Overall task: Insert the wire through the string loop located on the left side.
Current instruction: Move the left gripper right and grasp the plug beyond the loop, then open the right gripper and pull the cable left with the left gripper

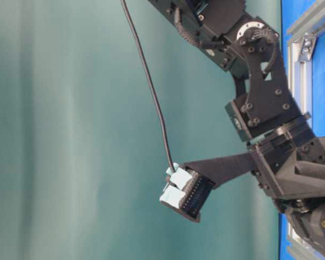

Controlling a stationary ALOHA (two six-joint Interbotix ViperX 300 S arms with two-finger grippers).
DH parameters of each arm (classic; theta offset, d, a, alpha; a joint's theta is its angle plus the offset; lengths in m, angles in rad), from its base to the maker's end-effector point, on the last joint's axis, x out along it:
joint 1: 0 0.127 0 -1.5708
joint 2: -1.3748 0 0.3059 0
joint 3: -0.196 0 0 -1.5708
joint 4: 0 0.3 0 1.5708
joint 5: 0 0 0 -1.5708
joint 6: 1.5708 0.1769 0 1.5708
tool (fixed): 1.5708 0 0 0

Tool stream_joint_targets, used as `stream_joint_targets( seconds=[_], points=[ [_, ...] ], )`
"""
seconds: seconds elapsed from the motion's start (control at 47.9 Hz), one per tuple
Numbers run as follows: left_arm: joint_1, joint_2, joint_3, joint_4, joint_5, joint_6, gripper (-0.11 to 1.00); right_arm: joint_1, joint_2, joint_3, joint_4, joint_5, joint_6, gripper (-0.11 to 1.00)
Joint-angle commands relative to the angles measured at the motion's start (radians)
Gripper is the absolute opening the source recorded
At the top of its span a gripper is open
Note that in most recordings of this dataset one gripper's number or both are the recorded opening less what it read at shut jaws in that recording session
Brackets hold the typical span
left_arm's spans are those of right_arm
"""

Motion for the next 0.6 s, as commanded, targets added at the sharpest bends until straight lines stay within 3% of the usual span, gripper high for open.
stream_joint_targets(
  seconds=[0.0,0.188,0.25,0.584],
  points=[
    [-0.003,-0.017,-0.018,0.002,-0.009,0.002,0.76,-0.003,-0.023,-0.018,0.003,-0.006,0.0,-0.1],
    [0.008,-0.025,-0.028,0.003,-0.006,0.012,0.22,-0.003,-0.023,-0.018,0.003,-0.006,0.0,-0.1],
    [0.008,-0.026,-0.026,0.002,0.003,0.012,0.08,-0.003,-0.023,-0.018,0.003,-0.006,0.0,-0.1],
    [0.008,-0.026,-0.028,0.002,0.031,0.009,0.08,-0.003,-0.023,-0.02,-0.005,-0.003,-0.008,-0.1]
  ],
)
